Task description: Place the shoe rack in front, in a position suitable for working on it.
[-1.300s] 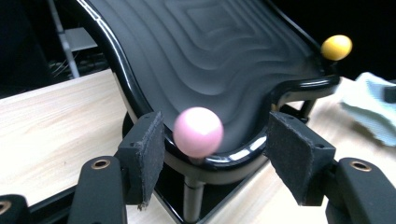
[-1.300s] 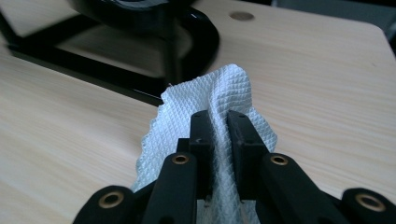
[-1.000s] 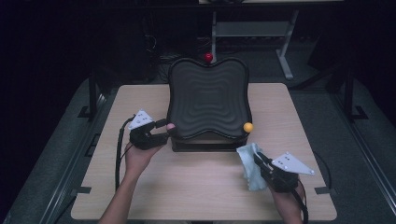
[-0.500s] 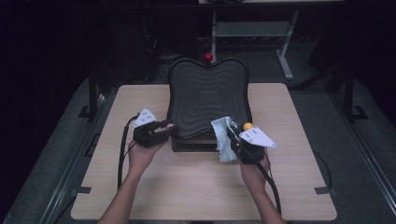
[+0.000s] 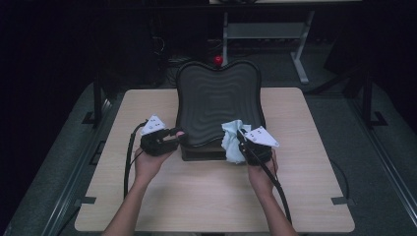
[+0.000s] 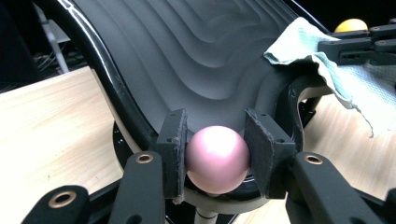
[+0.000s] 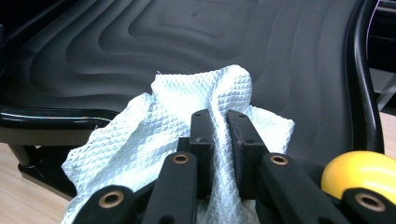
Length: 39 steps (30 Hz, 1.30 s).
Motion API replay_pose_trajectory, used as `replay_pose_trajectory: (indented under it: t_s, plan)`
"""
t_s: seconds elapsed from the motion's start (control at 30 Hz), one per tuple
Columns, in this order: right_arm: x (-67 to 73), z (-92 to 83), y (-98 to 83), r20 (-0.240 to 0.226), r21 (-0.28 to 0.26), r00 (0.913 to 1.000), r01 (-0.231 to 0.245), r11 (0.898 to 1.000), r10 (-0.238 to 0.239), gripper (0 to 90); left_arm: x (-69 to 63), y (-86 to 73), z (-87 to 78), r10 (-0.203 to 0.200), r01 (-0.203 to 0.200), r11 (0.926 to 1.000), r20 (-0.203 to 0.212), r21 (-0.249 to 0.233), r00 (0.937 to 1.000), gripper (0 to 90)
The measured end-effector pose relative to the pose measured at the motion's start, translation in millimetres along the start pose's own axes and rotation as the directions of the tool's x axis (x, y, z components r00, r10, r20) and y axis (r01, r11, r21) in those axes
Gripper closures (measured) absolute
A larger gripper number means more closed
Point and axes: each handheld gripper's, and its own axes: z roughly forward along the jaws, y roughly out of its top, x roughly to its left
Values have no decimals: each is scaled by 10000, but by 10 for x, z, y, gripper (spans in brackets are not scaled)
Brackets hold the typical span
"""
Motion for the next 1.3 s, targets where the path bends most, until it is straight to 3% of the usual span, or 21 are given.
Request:
replay_pose_trajectory:
  t_s: [0.23,0.37,0.77,0.97,1.0,1.3]
  plan:
    - [-55,-68,-19,-261,129,9995,-168,9998,171,815,-117,-21,-46,95,-96,9999,175,43,9998,603]
    - [-79,-210,-56,-410,259,9991,-123,9996,133,815,-233,-43,-90,217,-219,9997,292,74,9993,602]
    - [-90,-715,-273,-468,15,9982,-363,9993,363,814,-765,-176,-305,590,-591,9983,623,-8,9963,603]
    - [-94,-762,-300,-425,-88,9987,-296,9995,292,809,-802,-190,-323,708,-708,9975,685,-26,9951,602]
    - [-106,-763,-312,-527,-160,9973,-527,9985,518,806,-781,-182,-320,681,-684,9977,829,9,9942,602]
    - [-98,-757,-340,-468,-401,9965,-717,9966,698,799,-791,-211,-319,621,-609,9980,730,-192,9954,599]
